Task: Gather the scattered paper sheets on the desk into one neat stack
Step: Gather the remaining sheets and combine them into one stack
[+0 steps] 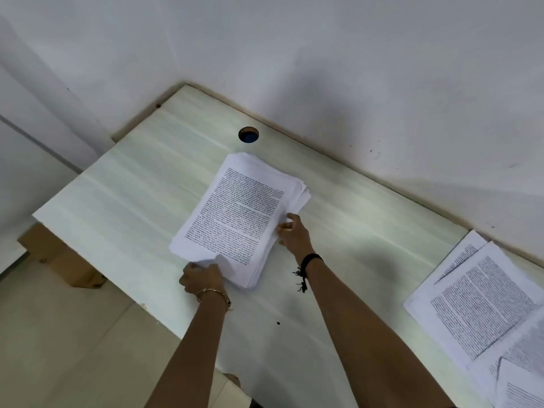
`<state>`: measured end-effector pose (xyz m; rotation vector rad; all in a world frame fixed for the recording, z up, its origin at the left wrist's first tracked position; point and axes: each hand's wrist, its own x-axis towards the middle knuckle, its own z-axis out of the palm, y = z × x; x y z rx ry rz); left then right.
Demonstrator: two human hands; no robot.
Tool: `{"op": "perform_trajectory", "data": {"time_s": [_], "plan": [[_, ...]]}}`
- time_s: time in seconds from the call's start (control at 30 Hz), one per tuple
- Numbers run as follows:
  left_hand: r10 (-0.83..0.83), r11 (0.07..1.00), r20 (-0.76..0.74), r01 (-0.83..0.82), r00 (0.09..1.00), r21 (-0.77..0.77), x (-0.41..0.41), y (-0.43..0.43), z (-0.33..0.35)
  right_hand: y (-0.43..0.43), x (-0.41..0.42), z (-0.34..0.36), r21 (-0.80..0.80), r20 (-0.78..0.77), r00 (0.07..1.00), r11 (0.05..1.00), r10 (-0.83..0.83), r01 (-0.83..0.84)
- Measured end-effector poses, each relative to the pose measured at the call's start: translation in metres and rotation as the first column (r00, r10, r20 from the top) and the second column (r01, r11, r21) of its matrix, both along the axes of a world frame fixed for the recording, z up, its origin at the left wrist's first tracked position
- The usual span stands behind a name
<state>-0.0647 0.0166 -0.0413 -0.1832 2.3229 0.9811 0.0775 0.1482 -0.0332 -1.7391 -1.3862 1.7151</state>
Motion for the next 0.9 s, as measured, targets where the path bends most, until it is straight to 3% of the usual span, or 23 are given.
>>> {"op": "perform_trajectory", "data": {"time_s": [0.13, 0.3, 0.47, 0.6, 0.77, 0.9], "plan": [[-0.061, 0.997, -0.043, 0.063, 0.997, 0.048, 0.008, 0.011, 0.004, -0.006, -0.003, -0.006, 0.080, 0.104, 0.991, 0.993, 0.079, -0.088], [-0.110, 0.994, -0.095, 0.110, 0.989, -0.008, 0.010, 0.011, 0.008, -0.009, 0.010, -0.008, 0.027, 0.135, 0.966, 0.973, 0.222, -0.228], [-0.126, 0.992, -0.276, 0.123, 0.953, -0.027, 0.040, 0.015, 0.013, -0.017, 0.053, -0.002, -0.072, -0.008, 0.997, 0.995, 0.072, -0.072], [-0.308, 0.944, -0.400, 0.328, 0.863, -0.019, 0.091, 0.031, 0.018, -0.029, 0.102, 0.002, -0.072, -0.036, 0.999, 0.997, -0.039, 0.036], [-0.418, 0.859, -0.259, 0.472, 0.871, 0.200, 0.166, 0.040, 0.020, -0.058, 0.181, 0.014, 0.023, -0.050, 0.989, 0.990, -0.138, 0.139], [-0.653, 0.725, -0.029, 0.636, 0.757, 0.266, 0.231, 0.036, 0.012, -0.092, 0.257, 0.016, 0.142, 0.050, 0.961, 0.955, -0.271, 0.261]]}}
